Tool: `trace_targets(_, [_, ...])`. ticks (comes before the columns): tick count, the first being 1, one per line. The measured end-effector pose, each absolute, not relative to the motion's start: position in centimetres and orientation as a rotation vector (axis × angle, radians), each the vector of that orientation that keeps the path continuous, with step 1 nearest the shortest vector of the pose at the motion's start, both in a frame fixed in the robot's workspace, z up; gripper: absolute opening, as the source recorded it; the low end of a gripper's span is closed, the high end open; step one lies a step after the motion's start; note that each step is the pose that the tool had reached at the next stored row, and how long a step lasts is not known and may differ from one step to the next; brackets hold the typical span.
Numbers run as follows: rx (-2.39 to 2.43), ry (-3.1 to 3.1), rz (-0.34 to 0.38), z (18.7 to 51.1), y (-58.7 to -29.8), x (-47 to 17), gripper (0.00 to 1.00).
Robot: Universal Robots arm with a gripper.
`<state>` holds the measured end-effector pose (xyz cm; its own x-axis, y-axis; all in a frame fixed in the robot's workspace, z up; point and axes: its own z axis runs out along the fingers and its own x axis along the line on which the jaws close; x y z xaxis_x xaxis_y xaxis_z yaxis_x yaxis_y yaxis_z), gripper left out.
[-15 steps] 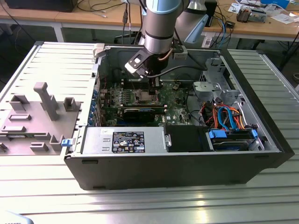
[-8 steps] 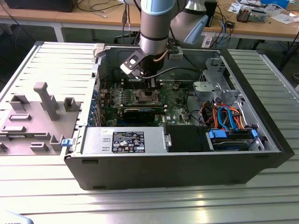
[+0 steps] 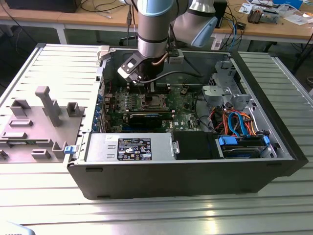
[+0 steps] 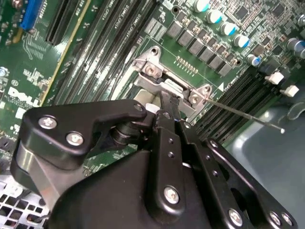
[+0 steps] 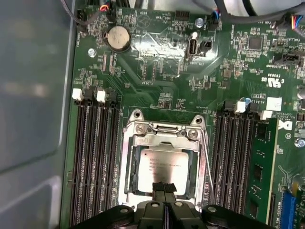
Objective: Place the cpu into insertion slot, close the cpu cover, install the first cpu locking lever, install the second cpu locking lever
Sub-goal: 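Close the cpu cover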
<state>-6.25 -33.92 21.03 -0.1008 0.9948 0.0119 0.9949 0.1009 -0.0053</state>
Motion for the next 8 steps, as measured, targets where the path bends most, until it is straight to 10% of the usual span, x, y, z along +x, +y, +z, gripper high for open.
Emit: trace_targets(8, [-2.097, -2.322, -0.006, 20.6, -33.92, -6.4, 0.11])
